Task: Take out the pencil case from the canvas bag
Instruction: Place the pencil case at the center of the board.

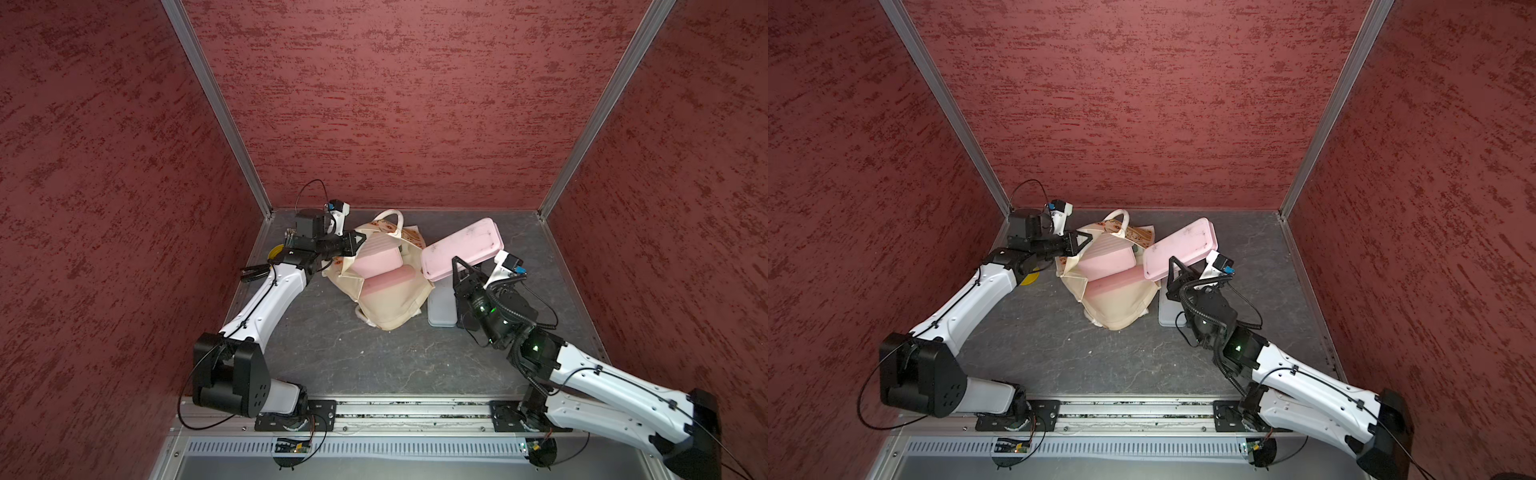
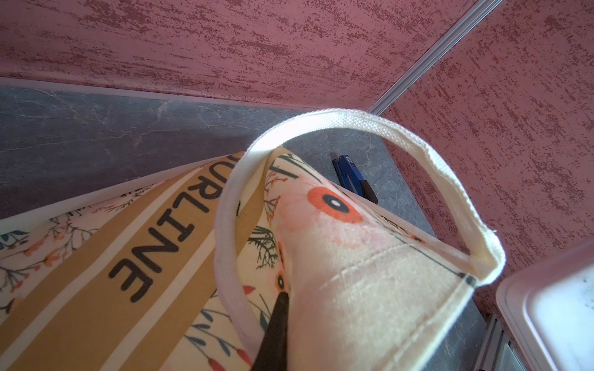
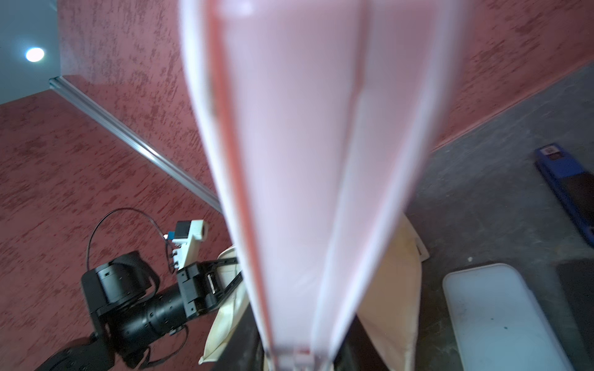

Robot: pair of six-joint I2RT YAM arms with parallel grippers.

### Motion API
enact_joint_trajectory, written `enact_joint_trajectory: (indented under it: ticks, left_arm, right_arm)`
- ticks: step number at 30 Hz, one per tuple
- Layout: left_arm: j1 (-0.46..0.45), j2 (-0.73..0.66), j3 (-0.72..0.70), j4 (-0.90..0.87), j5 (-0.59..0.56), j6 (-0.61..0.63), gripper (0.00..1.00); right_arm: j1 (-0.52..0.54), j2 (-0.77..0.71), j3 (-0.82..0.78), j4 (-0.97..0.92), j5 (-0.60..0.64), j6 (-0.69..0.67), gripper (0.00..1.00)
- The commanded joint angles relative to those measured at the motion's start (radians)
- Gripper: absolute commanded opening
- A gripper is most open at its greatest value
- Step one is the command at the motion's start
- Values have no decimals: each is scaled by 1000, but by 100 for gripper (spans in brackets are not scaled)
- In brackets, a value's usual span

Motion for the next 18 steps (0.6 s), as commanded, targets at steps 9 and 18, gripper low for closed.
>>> enact_joint_trajectory:
  ticks: [9,18]
  left_arm:
    - [12,-3,-16,20,-21,-6,0]
    - [18,-1,-17,28,-12,-20,0]
  right_arm:
    - [-192,-55,52,-219,-12,65,19]
    - [-450,-89,-9,-231,-189,99,19]
